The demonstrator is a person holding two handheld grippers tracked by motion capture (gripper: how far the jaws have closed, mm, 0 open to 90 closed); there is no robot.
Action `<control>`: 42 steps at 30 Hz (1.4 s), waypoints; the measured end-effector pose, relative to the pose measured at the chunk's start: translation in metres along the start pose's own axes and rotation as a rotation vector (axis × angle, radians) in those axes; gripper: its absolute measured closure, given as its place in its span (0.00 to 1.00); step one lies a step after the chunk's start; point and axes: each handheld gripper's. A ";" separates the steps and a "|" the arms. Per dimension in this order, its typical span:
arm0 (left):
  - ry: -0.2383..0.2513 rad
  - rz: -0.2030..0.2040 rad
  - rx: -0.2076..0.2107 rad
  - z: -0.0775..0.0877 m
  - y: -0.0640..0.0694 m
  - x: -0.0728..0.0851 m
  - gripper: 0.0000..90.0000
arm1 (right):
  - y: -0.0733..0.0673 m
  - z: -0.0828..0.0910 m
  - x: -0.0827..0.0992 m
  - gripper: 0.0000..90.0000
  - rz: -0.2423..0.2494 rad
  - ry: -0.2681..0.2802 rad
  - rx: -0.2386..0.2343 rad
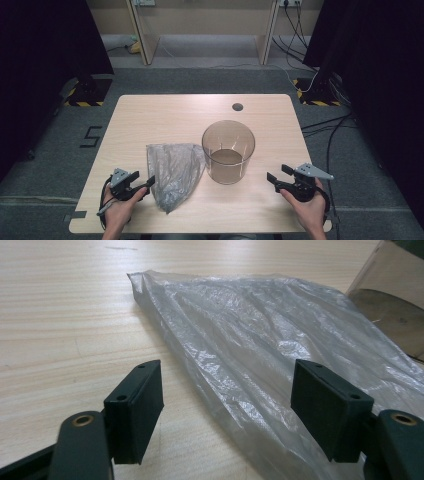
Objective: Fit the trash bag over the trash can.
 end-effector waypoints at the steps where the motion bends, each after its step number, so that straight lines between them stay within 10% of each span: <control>1: -0.007 -0.011 0.003 -0.002 0.001 -0.001 0.32 | -0.001 0.000 0.000 0.30 0.003 0.002 0.003; 13: -0.122 -0.081 -0.080 -0.033 0.007 -0.018 0.39 | 0.002 -0.009 0.001 0.31 -0.007 -0.018 0.004; 24: -0.148 -0.098 -0.111 -0.037 0.008 -0.020 0.81 | -0.001 -0.009 0.001 0.30 -0.006 -0.016 -0.006; 27: -0.149 -0.082 -0.069 -0.037 0.007 -0.020 0.95 | -0.001 -0.010 0.001 0.30 -0.004 -0.016 -0.005; 31: -0.098 -0.004 0.105 -0.033 0.006 -0.021 1.00 | 0.000 -0.010 0.001 0.30 -0.005 -0.015 -0.003; 42: 0.140 0.030 0.201 -0.005 0.025 -0.039 1.00 | 0.001 -0.008 0.001 0.30 -0.012 0.001 0.003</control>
Point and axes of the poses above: each handheld gripper's, and its own axes: z roughly backward along the jaws, x roughly out of its underside, y roughly to its right, and after that the axes turned 11 degrees about -y, right-handed
